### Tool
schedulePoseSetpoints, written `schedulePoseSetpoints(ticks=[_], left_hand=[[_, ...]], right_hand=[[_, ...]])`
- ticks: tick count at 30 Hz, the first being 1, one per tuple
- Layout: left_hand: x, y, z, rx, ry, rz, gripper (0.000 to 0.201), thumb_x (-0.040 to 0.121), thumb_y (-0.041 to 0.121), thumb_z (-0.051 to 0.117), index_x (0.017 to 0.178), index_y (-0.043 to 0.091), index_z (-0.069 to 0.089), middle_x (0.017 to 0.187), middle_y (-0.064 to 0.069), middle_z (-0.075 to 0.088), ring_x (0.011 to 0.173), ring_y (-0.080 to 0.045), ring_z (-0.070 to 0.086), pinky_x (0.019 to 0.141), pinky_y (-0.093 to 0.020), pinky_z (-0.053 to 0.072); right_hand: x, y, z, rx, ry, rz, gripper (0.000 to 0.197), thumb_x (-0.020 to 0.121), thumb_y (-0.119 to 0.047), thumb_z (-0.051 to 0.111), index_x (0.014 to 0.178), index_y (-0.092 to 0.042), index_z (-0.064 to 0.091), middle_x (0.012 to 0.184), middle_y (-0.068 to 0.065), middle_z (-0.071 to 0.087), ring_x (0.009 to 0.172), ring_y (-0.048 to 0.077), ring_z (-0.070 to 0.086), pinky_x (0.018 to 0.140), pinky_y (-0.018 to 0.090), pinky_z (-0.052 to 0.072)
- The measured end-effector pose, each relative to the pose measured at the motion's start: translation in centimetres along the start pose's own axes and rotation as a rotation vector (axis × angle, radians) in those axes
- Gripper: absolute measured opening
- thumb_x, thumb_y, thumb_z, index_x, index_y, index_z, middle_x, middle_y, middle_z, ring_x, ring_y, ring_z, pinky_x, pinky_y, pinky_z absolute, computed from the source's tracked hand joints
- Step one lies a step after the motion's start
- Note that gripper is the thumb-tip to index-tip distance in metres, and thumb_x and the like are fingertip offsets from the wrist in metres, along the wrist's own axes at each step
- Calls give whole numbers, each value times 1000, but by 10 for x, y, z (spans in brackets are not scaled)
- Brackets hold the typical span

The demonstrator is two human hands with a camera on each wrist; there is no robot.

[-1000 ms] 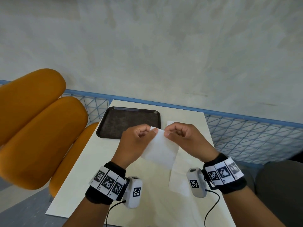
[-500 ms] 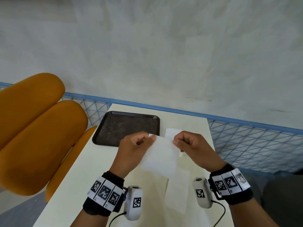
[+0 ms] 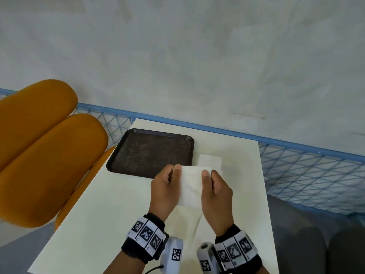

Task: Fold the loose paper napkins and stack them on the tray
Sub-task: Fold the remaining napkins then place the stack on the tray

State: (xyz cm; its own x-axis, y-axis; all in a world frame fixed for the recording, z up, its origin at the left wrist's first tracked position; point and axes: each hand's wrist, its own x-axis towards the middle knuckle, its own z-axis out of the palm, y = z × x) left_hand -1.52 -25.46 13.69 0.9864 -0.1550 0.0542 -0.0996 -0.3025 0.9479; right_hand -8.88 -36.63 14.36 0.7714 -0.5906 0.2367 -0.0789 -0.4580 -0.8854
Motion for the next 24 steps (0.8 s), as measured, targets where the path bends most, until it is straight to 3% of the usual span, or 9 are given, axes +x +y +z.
schedulePoseSetpoints(ticks=[5,8,11,14,16,20,24], left_hand=[[3,2,16,40,31,128,31,102,29,52,74,18,57,63,1,56,58,-3,49,53,-11,38],[7,-6,26,105,25,157,29,102,31,52,73,27,55,61,6,56,57,-4,51,52,-12,39],[14,-24,32,159,75,71,34,102,34,50,69,26,50,60,3,54,56,-7,50,51,-16,39],[23,-35,34,184,93,17,34,102,34,49,69,25,50,59,5,54,62,-8,53,56,-15,41],[30,-42,35,200,52,-15,32,102,35,48,72,25,53,64,4,58,70,-10,57,59,-15,43],[35,-63,34,137,-17,-211,25,105,37,42,91,28,61,69,3,65,59,-7,60,48,-14,44],[20,-93,18,217,-107,-324,14,103,35,49,101,28,61,78,2,70,58,-15,64,47,-14,46]], right_hand=[[17,40,-2,-68,39,-10,44,102,-42,44,65,-30,26,55,-6,38,50,10,29,50,34,30],[22,57,1,-70,18,20,43,99,-51,41,64,-29,29,55,-6,39,50,10,32,49,27,30],[25,68,3,-18,-94,58,39,100,-40,52,67,-25,38,56,-3,38,51,8,33,49,23,30],[27,83,2,26,-291,133,33,98,-33,59,73,-15,47,62,8,47,55,17,41,54,31,40],[31,94,3,39,-351,204,35,96,-32,62,72,-11,48,60,8,52,56,15,46,59,31,43],[63,129,5,91,-213,353,35,95,-29,65,66,-19,49,54,4,56,53,16,51,63,37,47],[111,171,8,61,-35,443,31,93,-29,66,66,-18,56,51,2,58,51,19,52,65,40,48]])
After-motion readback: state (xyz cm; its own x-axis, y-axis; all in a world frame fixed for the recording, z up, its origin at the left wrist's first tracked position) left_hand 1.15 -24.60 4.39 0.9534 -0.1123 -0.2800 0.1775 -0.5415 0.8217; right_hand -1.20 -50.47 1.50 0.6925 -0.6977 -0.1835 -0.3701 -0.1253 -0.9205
